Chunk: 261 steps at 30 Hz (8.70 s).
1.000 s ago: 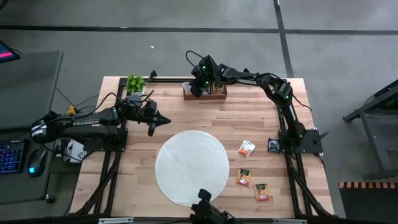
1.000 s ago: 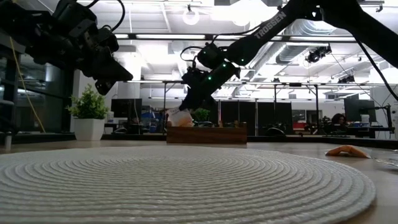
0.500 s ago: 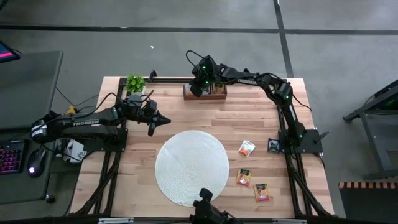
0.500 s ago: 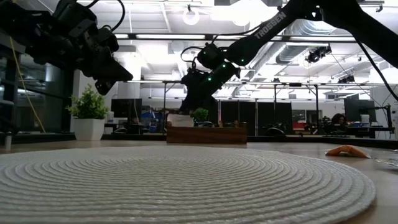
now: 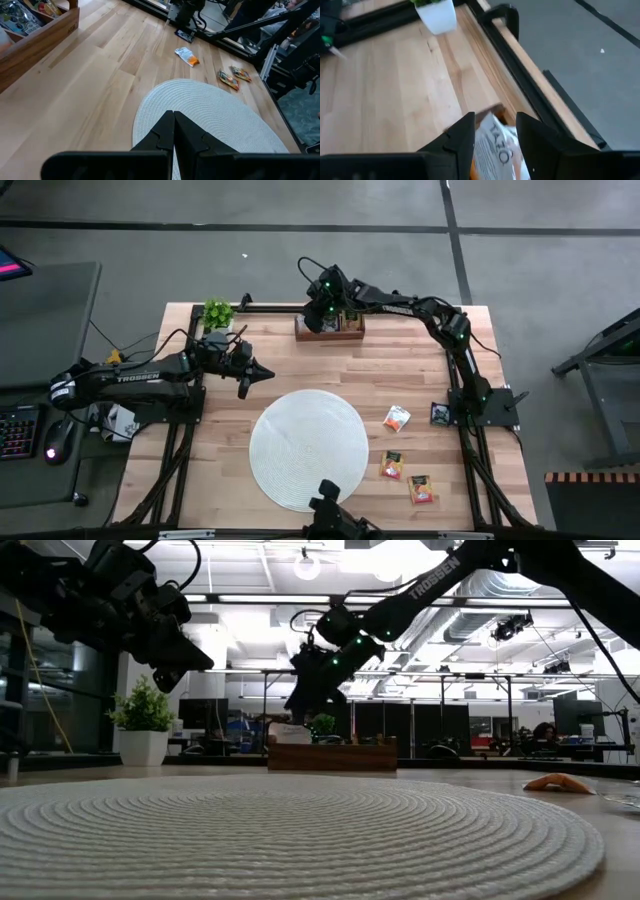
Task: Pick & Place Tea
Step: Put the white tea bag into the left section of the wooden organizer
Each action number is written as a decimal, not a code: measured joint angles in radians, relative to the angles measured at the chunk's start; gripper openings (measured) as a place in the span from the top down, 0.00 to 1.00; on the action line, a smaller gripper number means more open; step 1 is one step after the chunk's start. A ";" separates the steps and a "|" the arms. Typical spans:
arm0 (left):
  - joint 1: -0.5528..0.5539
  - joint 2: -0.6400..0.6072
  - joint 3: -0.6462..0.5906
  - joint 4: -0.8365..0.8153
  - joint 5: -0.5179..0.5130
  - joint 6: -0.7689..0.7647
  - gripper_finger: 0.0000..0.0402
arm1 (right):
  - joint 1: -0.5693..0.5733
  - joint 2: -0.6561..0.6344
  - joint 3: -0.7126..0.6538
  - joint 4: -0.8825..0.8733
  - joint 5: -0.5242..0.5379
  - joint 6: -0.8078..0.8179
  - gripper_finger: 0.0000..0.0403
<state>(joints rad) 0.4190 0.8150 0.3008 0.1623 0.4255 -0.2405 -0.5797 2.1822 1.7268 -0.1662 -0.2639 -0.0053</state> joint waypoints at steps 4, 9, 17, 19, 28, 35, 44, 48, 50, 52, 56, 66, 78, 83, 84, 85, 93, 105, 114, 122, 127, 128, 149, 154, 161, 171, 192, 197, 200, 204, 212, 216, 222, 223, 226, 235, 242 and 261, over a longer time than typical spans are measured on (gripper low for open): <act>0.000 0.000 0.000 0.000 0.000 0.000 1.00 | -0.004 0.000 0.071 -0.075 0.000 -0.003 0.65; 0.000 0.000 0.000 0.000 0.000 0.000 1.00 | -0.010 0.000 0.196 -0.311 0.003 -0.018 0.65; 0.000 0.000 0.000 0.000 0.000 0.000 1.00 | -0.020 -0.004 0.307 -0.718 -0.025 -0.106 0.65; 0.000 0.000 0.000 0.000 0.000 0.000 1.00 | -0.025 -0.018 0.296 -0.789 -0.033 -0.108 0.65; 0.000 0.000 0.000 -0.001 -0.001 0.000 1.00 | -0.056 -0.278 -0.012 -0.848 -0.032 -0.071 0.65; 0.000 0.000 0.000 0.000 -0.001 0.000 1.00 | -0.032 -0.616 -0.416 -0.632 -0.028 0.144 0.65; 0.000 0.000 0.000 0.000 -0.001 0.000 1.00 | 0.082 -1.002 -0.904 -0.475 0.064 0.633 0.65; 0.000 0.000 0.000 0.000 -0.001 0.000 1.00 | 0.135 -1.107 -1.045 -0.462 0.108 0.835 0.65; 0.000 0.000 0.000 0.000 -0.001 0.000 1.00 | 0.158 -1.142 -1.097 -0.457 0.115 0.913 0.65; 0.000 0.000 0.000 0.000 -0.001 0.000 1.00 | 0.181 -1.167 -1.142 -0.454 0.110 0.985 0.65; 0.000 0.000 0.000 0.000 -0.001 0.000 1.00 | 0.250 -1.195 -1.207 -0.457 0.072 1.121 0.65; 0.000 0.000 0.000 -0.001 -0.001 0.000 1.00 | 0.457 -1.197 -1.227 -0.538 0.096 1.309 0.65; 0.000 0.000 0.000 -0.001 -0.001 0.000 1.00 | 0.653 -1.191 -1.227 -0.569 0.209 1.604 0.56; 0.000 0.000 0.000 -0.001 -0.001 0.000 1.00 | 0.736 -1.173 -1.227 -0.570 0.262 1.759 0.50; 0.000 0.000 0.000 -0.002 -0.001 0.000 1.00 | 0.752 -1.166 -1.227 -0.570 0.273 1.788 0.49; 0.000 0.000 0.000 -0.002 -0.001 0.000 1.00 | 0.766 -1.159 -1.227 -0.569 0.282 1.814 0.47; 0.000 0.000 0.000 -0.008 0.000 0.000 1.00 | 0.830 -1.090 -1.227 -0.553 0.298 1.935 0.40; 0.000 0.000 0.000 -0.008 0.000 0.000 1.00 | 0.832 -0.933 -1.226 -0.443 0.312 1.962 0.40; 0.000 0.000 0.000 -0.008 0.000 -0.001 1.00 | 0.826 -0.892 -1.223 -0.414 0.330 1.956 0.40; 0.000 0.000 0.000 -0.007 0.000 -0.001 1.00 | 0.840 -0.947 -1.231 -0.401 0.352 1.938 0.40; 0.000 0.000 0.000 -0.007 0.000 -0.001 1.00 | 0.843 -1.001 -1.228 -0.407 0.381 1.933 0.40; 0.000 0.000 0.000 -0.007 0.000 -0.001 1.00 | 0.842 -1.006 -1.228 -0.405 0.389 1.930 0.40; 0.000 0.000 0.000 -0.008 0.000 -0.001 1.00 | 0.776 -0.870 -1.225 -0.256 0.411 1.898 0.40; 0.000 0.000 0.000 -0.008 0.000 -0.001 1.00 | 0.765 -0.846 -1.223 -0.224 0.412 1.897 0.40; 0.000 0.000 0.000 -0.008 0.000 -0.001 1.00 | 0.741 -0.843 -1.225 -0.208 0.404 1.886 0.46; 0.000 0.000 0.000 -0.008 0.000 -0.001 1.00 | 0.737 -0.840 -1.227 -0.210 0.403 1.863 0.70; 0.000 0.000 0.000 -0.008 0.000 -0.001 1.00 | 0.736 -0.838 -1.228 -0.165 0.457 1.748 1.00; 0.000 0.000 0.000 -0.008 0.000 -0.001 1.00 | 0.736 -0.840 -1.226 -0.152 0.482 1.715 1.00; 0.000 0.000 0.000 -0.008 0.000 -0.001 1.00 | 0.737 -0.850 -1.215 -0.151 0.509 1.698 1.00; 0.000 0.000 0.000 -0.008 0.000 -0.001 1.00 | 0.737 -0.879 -1.202 -0.159 0.552 1.661 1.00; 0.000 0.000 0.000 -0.008 0.000 0.000 1.00 | 0.737 -0.916 -1.165 -0.171 0.629 1.556 1.00; 0.000 0.000 0.000 -0.007 0.000 -0.001 1.00 | 0.737 -0.916 -1.130 -0.174 0.685 1.454 1.00; 0.000 0.000 0.000 -0.007 0.000 -0.001 1.00 | 0.732 -0.916 -1.069 -0.173 0.796 1.271 1.00; 0.000 0.000 0.000 -0.007 0.000 -0.001 1.00 | 0.726 -0.916 -1.059 -0.174 0.804 1.245 1.00; 0.000 0.000 0.000 -0.007 0.000 -0.001 1.00 | 0.696 -0.916 -1.029 -0.173 0.808 1.169 1.00; 0.000 0.000 0.000 -0.007 0.000 -0.001 1.00 | 0.557 -0.916 -0.969 -0.107 0.767 0.923 1.00; 0.000 0.000 0.000 -0.007 0.000 -0.001 1.00 | 0.398 -0.916 -0.955 0.091 0.660 0.703 1.00; 0.000 0.000 0.000 -0.007 0.000 -0.001 1.00 | 0.184 -0.636 -0.867 0.528 0.397 0.499 1.00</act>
<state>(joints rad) 0.4187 0.8150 0.3012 0.1554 0.4252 -0.2413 -0.3956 1.5458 0.8597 0.3616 0.1332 0.4940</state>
